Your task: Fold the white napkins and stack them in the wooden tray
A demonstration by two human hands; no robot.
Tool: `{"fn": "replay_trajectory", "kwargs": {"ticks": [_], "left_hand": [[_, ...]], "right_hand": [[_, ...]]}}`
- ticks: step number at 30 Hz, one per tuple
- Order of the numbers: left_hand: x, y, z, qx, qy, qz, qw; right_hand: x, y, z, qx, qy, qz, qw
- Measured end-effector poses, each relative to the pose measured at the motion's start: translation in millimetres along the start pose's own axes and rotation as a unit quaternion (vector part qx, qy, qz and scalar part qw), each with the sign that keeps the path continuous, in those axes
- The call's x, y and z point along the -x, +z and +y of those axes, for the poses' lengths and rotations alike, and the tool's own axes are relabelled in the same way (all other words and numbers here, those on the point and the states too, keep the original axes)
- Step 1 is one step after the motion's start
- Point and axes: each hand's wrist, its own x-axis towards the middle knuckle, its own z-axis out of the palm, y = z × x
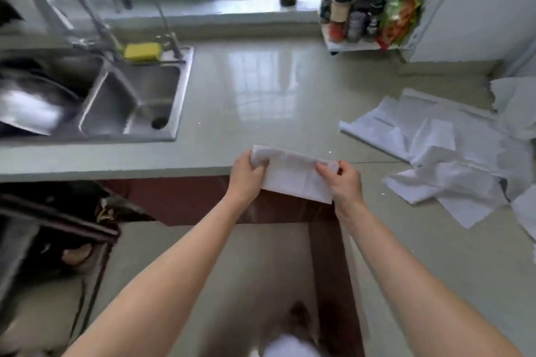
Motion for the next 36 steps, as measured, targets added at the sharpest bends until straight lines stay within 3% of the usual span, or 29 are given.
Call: {"fn": "replay_trajectory", "kwargs": {"ticks": [6, 14, 22, 30, 36], "left_hand": [[102.7, -181.7, -102.5, 0.052, -0.100, 0.212, 0.971], [325.6, -414.3, -254.6, 0.039, -0.252, 0.442, 0.860], [475.2, -522.2, -359.7, 0.095, -0.372, 0.552, 0.740], [533.1, -620.7, -439.3, 0.117, -0.429, 0.629, 0.638], [567.6, -676.9, -475.9, 0.174, -0.448, 0.691, 0.540]], "right_hand": [[106.5, 189.8, -7.0, 0.038, -0.048, -0.177, 0.982], [376.8, 409.6, 42.8, 0.166, -0.113, -0.388, 0.900], [552.0, 538.4, 76.7, 0.242, -0.115, -0.507, 0.819], [647.5, 694.4, 99.5, 0.323, -0.152, -0.635, 0.685], [712.7, 775.4, 113.7, 0.352, -0.184, -0.677, 0.620]]}}
